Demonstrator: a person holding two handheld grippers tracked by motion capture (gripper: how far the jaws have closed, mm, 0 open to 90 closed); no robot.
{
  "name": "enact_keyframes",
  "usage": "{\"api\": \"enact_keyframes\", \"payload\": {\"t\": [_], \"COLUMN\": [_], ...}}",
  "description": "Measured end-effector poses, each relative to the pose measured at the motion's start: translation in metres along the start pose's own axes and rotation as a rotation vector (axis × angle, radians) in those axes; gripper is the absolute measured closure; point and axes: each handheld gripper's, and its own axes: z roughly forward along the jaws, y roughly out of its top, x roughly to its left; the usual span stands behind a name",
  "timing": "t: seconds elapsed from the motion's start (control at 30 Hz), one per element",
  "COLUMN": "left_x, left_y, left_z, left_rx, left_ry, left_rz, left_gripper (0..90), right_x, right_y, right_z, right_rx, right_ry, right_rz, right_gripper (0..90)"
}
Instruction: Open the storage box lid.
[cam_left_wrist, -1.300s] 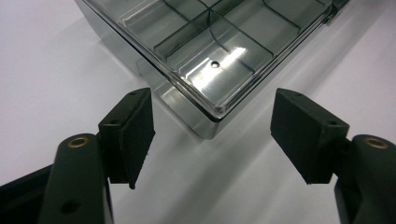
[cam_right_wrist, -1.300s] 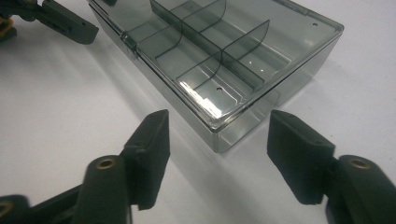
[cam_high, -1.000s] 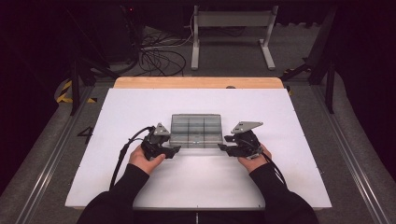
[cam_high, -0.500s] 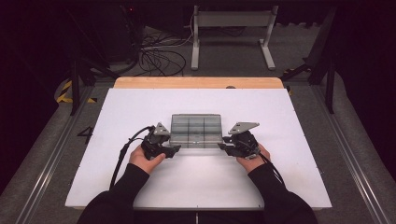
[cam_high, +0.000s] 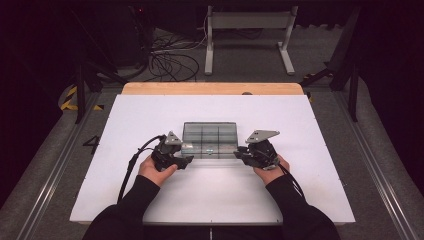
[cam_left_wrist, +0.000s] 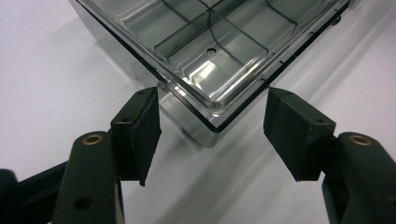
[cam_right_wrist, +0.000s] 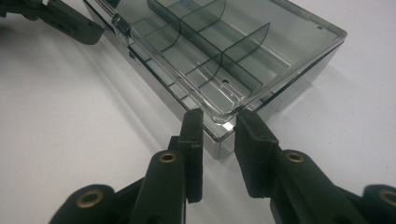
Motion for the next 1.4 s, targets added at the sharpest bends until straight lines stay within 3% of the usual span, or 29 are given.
{"api": "enact_keyframes", "payload": {"t": [0.43,0.5,0.73,0.9,0.93,0.97,1.07,1.23,1.4], "left_x": [0.000,0.002,0.006,0.011,0.011,0.011,0.005,0.000,0.000], "left_y": [0.000,0.000,0.000,0.000,0.000,0.000,0.003,0.005,0.005], "left_z": [-0.001,-0.003,-0.017,-0.030,-0.031,-0.032,-0.033,-0.034,-0.032], "left_rx": [-0.002,-0.004,-0.029,-0.065,-0.073,-0.077,-0.079,-0.101,-0.098], "left_ry": [-0.010,-0.003,-0.006,-0.040,-0.041,-0.043,-0.016,-0.006,-0.009], "left_rz": [-0.007,0.010,-0.023,-0.039,-0.040,-0.038,-0.009,0.031,0.032], "left_gripper": [38.5,38.7,40.3,56.2,65.3,65.3,78.2,85.6,87.7], "right_x": [-0.001,-0.001,-0.002,-0.002,-0.002,-0.002,-0.002,-0.003,-0.003], "right_y": [0.001,0.002,0.006,0.008,0.008,0.008,0.008,0.008,0.008], "right_z": [0.000,-0.001,-0.004,-0.006,-0.006,-0.006,-0.006,-0.006,-0.007], "right_rx": [-0.007,-0.011,-0.036,-0.056,-0.054,-0.054,-0.055,-0.060,-0.060], "right_ry": [0.008,0.007,0.001,0.000,-0.002,-0.002,-0.001,-0.001,0.001], "right_rz": [0.004,0.004,0.009,0.020,0.018,0.018,0.019,0.022,0.022], "right_gripper": [73.8,73.8,73.7,73.7,73.7,73.7,73.7,73.7,73.4]}}
